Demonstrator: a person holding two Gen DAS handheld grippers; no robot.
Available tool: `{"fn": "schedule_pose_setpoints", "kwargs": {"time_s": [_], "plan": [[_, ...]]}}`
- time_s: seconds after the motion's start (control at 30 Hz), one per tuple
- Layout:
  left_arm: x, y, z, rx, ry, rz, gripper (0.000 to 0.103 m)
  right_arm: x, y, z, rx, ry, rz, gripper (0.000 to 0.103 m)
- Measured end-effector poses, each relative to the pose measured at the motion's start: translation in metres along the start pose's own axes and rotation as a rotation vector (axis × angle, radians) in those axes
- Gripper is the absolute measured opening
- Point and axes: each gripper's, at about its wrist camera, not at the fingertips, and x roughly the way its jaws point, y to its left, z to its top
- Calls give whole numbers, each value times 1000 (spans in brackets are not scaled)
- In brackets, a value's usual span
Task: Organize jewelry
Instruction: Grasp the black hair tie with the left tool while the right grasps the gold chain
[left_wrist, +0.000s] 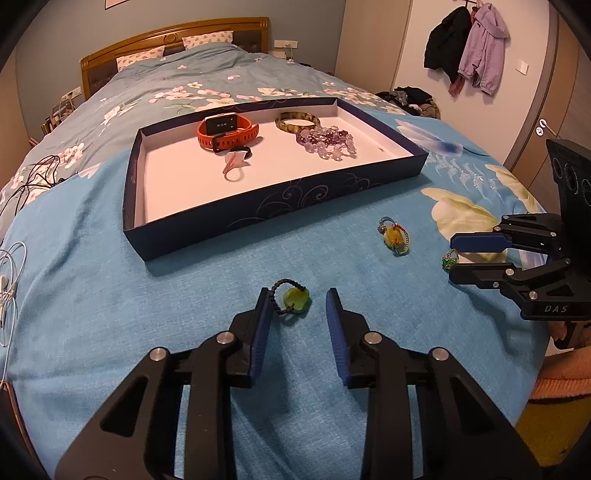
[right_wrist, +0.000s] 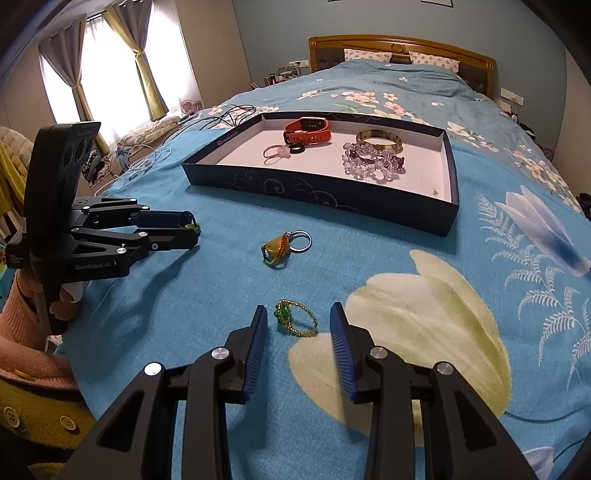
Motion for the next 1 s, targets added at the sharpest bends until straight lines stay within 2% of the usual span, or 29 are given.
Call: {"fn": "schedule_pose_setpoints", "kwargs": {"time_s": [0.17, 0.37, 0.5, 0.83, 1.0], "plan": [[0, 1, 0, -2, 0, -1, 30, 1, 0, 0, -2, 0, -13, 19], [0, 1, 0, 1, 0, 9, 27, 1, -2, 0, 7, -5, -7, 9], [0, 1, 0, 0, -1, 8, 19, 0, -2, -1, 8, -10, -1, 9], [-1, -1, 1, -2, -8, 5, 13, -7, -5, 3, 29, -46, 17, 9], [0, -2, 2, -2, -2, 5, 16, -6, -5, 7, 36, -59, 27, 8]]}}
